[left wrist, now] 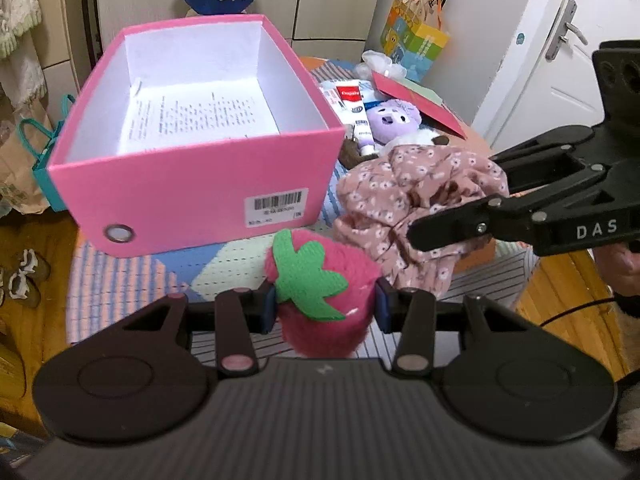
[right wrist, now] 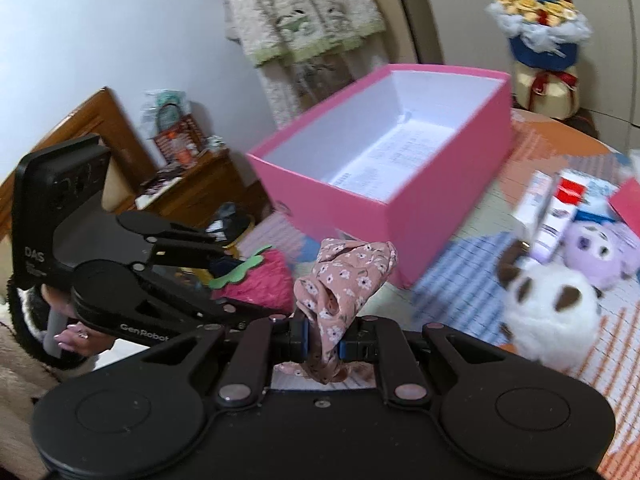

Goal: Organize soft objects
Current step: 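Carry the floral cloth and strawberry plush into the pink box with both tools, then open both tools and withdraw them from the pink box, then grasp the white-and-brown plush ball with the left tool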

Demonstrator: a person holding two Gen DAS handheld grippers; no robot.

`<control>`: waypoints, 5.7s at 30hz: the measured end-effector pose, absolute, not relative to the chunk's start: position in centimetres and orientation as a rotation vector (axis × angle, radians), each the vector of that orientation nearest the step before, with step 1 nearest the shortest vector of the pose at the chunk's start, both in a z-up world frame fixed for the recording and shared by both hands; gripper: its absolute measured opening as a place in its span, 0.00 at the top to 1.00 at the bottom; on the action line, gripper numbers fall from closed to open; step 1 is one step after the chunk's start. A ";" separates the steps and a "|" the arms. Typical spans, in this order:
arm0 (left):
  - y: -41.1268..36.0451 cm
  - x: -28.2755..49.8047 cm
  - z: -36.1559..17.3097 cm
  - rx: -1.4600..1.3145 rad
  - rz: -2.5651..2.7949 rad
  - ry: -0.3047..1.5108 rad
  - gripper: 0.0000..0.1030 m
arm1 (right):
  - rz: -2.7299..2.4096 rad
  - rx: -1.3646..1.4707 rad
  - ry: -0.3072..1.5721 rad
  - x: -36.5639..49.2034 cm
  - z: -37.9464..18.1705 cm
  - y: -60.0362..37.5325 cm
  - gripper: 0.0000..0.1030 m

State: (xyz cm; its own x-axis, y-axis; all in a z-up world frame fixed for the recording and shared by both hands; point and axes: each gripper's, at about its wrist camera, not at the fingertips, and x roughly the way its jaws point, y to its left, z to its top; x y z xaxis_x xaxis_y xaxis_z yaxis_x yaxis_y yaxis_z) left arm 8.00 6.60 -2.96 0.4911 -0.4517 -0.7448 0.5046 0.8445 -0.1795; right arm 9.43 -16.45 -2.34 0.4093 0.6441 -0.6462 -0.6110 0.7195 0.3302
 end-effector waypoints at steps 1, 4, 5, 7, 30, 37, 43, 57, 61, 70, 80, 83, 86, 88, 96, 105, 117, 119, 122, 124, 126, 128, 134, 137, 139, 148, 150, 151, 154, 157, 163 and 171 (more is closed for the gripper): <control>6.8 8.0 -2.5 0.067 -0.581 0.881 0.57 | 0.802 0.048 0.832 9.5 -2.0 -16.3 0.85; 7.2 8.1 -0.9 0.095 -0.576 0.852 0.57 | 0.820 0.054 0.816 9.9 -0.9 -15.7 0.85; 7.2 8.2 -0.3 0.109 -0.568 0.841 0.57 | 0.820 0.053 0.808 10.1 -0.5 -15.5 0.85; 7.2 8.7 0.8 0.128 -0.552 0.820 0.57 | 0.827 0.056 0.792 10.8 0.1 -15.3 0.85; 5.5 28.0 3.3 0.110 -0.427 0.745 0.57 | 0.708 0.095 0.768 30.5 1.6 -14.4 0.84; 5.6 34.0 0.0 0.065 -0.375 0.844 0.57 | 0.663 -0.016 0.844 35.9 -0.8 -13.4 0.84; 5.1 36.5 -1.5 0.110 -0.387 0.877 0.57 | 0.681 -0.208 0.864 37.6 -1.8 -11.2 0.82; 5.3 38.2 -3.6 0.168 -0.357 0.917 0.39 | 0.612 -0.365 0.802 37.5 -1.8 -10.9 0.52; 5.4 36.4 -2.1 0.197 -0.391 0.858 0.23 | 0.626 -0.334 0.783 36.0 -0.4 -11.9 0.47; 6.1 30.1 3.4 0.278 -0.428 0.770 0.17 | 0.666 -0.314 0.750 29.7 2.7 -14.0 0.37; 5.7 21.9 8.3 0.362 -0.432 0.721 0.13 | 0.673 -0.304 0.689 21.9 6.3 -15.6 0.29; 5.6 19.3 9.4 0.382 -0.411 0.667 0.08 | 0.632 -0.312 0.658 19.7 6.7 -16.3 0.11; 5.0 16.7 10.0 0.417 -0.400 0.619 0.05 | 0.615 -0.305 0.651 17.4 6.9 -17.4 0.11; 4.7 15.2 10.2 0.432 -0.406 0.615 0.04 | 0.612 -0.297 0.645 15.6 7.0 -18.2 0.11; 2.0 9.5 8.8 0.426 -0.426 0.556 0.00 | 0.509 -0.277 0.550 8.6 6.2 -21.8 0.05; -1.3 7.9 5.3 0.310 -0.591 0.612 0.00 | 0.457 -0.241 0.556 5.1 1.8 -24.2 0.05; -6.5 7.8 1.9 0.291 -0.780 0.602 0.02 | 0.498 -0.241 0.568 4.5 -3.8 -25.6 0.05; -7.1 8.4 1.0 0.269 -0.792 0.597 0.02 | 0.497 -0.239 0.573 5.1 -5.1 -25.7 0.05; -7.7 9.7 -0.2 0.203 -0.793 0.626 0.03 | 0.477 -0.231 0.591 6.1 -6.8 -26.0 0.05; -8.4 10.3 -1.2 0.193 -0.796 0.631 0.04 | 0.457 -0.239 0.591 6.8 -7.8 -26.0 0.05; -9.1 10.7 -2.2 0.201 -0.804 0.637 0.04 | 0.437 -0.234 0.626 8.0 -9.0 -26.1 0.05; -9.8 11.1 -3.2 0.201 -0.788 0.635 0.06 | 0.396 -0.223 0.639 9.1 -10.0 -26.1 0.05; -10.6 12.8 -5.2 0.158 -0.751 0.611 0.06 | 0.421 -0.142 0.648 10.8 -11.5 -26.1 0.06; -10.7 13.5 -6.0 0.145 -0.723 0.591 0.08 | 0.434 -0.096 0.653 11.6 -11.8 -26.0 0.07; -10.7 13.9 -6.4 0.127 -0.714 0.593 0.11 | 0.414 -0.092 0.662 12.1 -12.2 -25.9 0.08; -11.1 14.0 -8.1 0.117 -0.669 0.608 0.44 | 0.306 -0.008 0.590 12.0 -13.1 -26.0 0.12; -11.0 13.9 -8.3 0.105 -0.676 0.612 0.46 | 0.332 0.020 0.608 12.2 -13.3 -26.1 0.14; -11.0 13.9 -8.3 0.107 -0.672 0.611 0.46 | 0.343 0.028 0.621 12.3 -13.5 -25.9 0.15; -11.1 13.8 -8.6 0.106 -0.654 0.613 0.46 | 0.308 0.001 0.606 12.4 -13.9 -25.3 0.18; -11.1 13.7 -8.6 0.099 -0.644 0.616 0.46 | 0.273 0.014 0.580 12.3 -14.0 -25.3 0.27; -11.2 13.5 -8.7 0.079 -0.619 0.626 0.45 | 0.241 0.013 0.547 11.5 -14.2 -25.0 0.32; -10.6 11.6 -7.4 0.100 -0.626 0.691 0.46 | 0.317 0.026 0.547 9.2 -13.2 -25.0 0.32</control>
State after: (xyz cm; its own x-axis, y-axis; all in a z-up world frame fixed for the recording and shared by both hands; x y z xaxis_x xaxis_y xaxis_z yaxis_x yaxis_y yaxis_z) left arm 11.61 -10.57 -7.44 0.5965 -0.5062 -0.6229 0.5706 0.8132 -0.1145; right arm 9.20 -25.02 -13.20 0.8065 0.3032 -0.5076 -0.2894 0.9511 0.1083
